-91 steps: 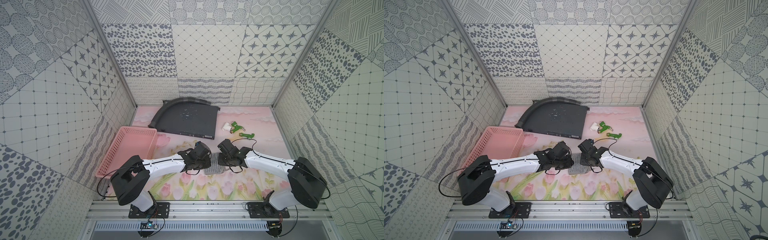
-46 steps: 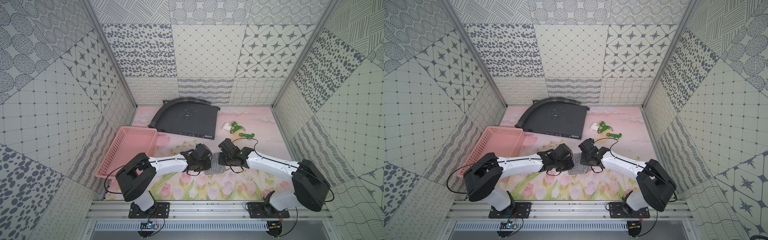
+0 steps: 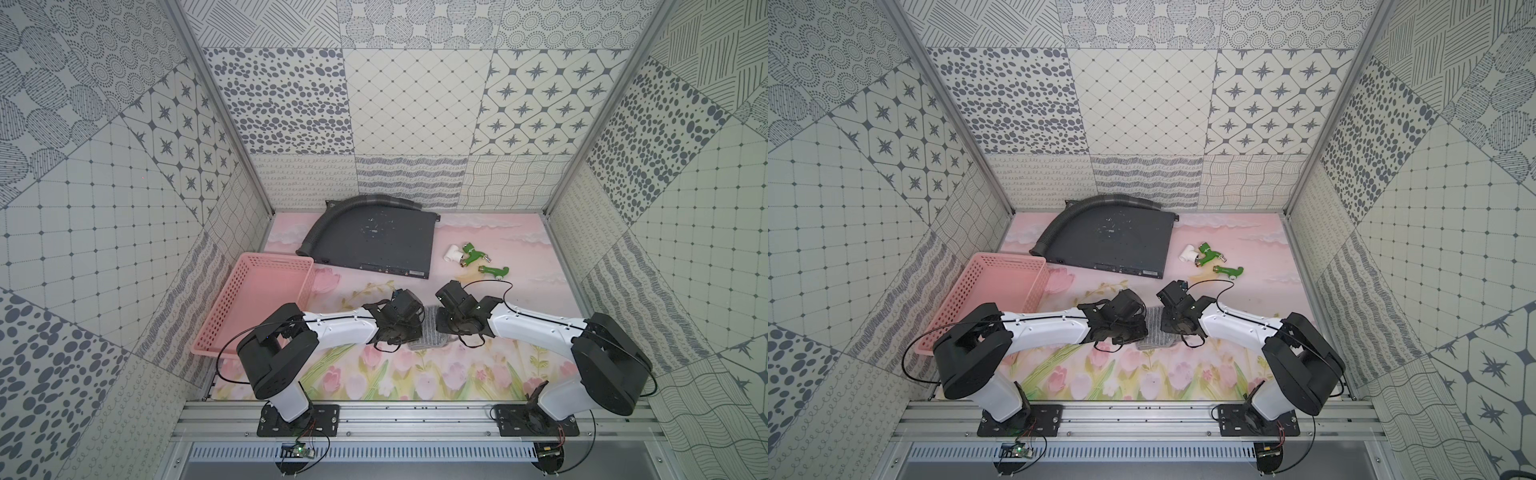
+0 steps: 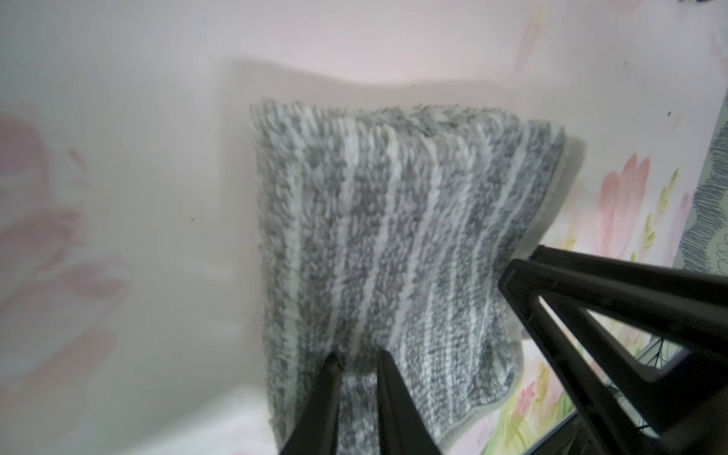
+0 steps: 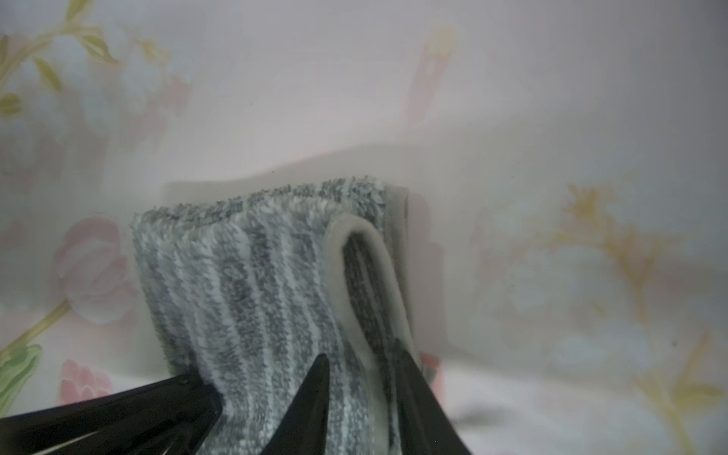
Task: Fold the square dishcloth
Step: Smooth out the cleaning item at the center of the board.
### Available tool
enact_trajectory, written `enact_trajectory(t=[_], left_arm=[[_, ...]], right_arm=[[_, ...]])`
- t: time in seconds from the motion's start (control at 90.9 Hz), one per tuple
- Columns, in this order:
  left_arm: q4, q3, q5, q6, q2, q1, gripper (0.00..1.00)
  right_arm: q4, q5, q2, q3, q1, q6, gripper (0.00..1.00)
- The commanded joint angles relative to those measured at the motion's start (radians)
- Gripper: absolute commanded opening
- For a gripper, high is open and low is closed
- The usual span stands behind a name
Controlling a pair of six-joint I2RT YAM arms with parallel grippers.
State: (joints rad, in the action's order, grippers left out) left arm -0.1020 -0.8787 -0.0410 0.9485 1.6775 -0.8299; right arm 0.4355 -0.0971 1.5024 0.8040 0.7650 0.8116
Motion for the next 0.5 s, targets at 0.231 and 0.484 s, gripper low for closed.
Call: enact_trajectory(t=[0.231,0.484], left_arm=[[0.02,-0.008,-0.022,0.006,0.01,0.005,0.19],[0.023,-0.01,-0.025,0.007,0.013,0.005,0.19]], right_arm=[[-0.101,0.06,0.025,-0.041,-0.016,0.023,0.31],[-0.118,0.074,0.018,-0.048,-0.019,0.025,0.21]])
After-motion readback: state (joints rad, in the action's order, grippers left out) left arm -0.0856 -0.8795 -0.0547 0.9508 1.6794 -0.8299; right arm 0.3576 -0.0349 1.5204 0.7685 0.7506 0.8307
